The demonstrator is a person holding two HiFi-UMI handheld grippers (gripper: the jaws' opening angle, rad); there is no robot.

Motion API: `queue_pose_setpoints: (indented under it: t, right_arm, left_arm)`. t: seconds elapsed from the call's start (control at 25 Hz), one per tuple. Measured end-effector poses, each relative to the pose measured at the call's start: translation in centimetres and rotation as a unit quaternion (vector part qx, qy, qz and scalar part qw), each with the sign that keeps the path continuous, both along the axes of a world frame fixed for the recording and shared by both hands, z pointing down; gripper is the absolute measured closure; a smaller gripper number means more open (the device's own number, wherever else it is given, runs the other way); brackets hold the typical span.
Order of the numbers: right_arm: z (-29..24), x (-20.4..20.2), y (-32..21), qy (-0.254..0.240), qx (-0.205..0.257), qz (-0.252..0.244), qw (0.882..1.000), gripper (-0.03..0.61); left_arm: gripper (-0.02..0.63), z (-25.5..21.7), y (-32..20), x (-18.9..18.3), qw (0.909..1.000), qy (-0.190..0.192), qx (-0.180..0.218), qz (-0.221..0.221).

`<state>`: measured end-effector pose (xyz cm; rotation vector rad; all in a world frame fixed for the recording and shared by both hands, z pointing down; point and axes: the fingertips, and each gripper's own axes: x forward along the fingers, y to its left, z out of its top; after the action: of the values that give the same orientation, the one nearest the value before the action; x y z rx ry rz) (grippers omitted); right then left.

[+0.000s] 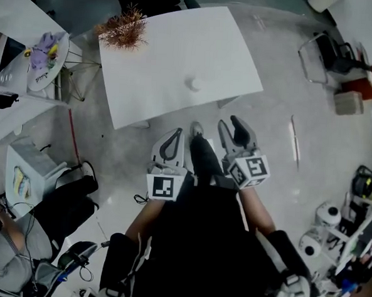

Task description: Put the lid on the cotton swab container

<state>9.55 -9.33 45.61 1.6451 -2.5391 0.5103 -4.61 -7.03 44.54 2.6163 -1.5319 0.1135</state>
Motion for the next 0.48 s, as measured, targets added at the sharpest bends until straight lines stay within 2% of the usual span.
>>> queue_pose_setpoints:
  t: [0.12, 0.32, 0.48]
  right_arm:
    - [1.2, 0.5, -3.5, 0.003, -0.008, -0.009, 1.000, 0.433]
    - [3.5, 0.7, -9.2, 0.008, -0.038, -0.032, 0.999, 0.433]
    - [6.1, 0.5, -13.3, 0.017, -0.067, -0.052, 0.996, 0.433]
  left_arm:
    - [0.607, 2.7, -3.3, 0.8, 0.9999, -0.009, -0.013, -0.007]
    - [0.607, 9.1, -8.0, 2.1, 0.9955, -0.033, -0.089, 0.004]
    - [0.604, 13.4, -11.8, 3.0, 0.9911, -0.040, -0.127, 0.006]
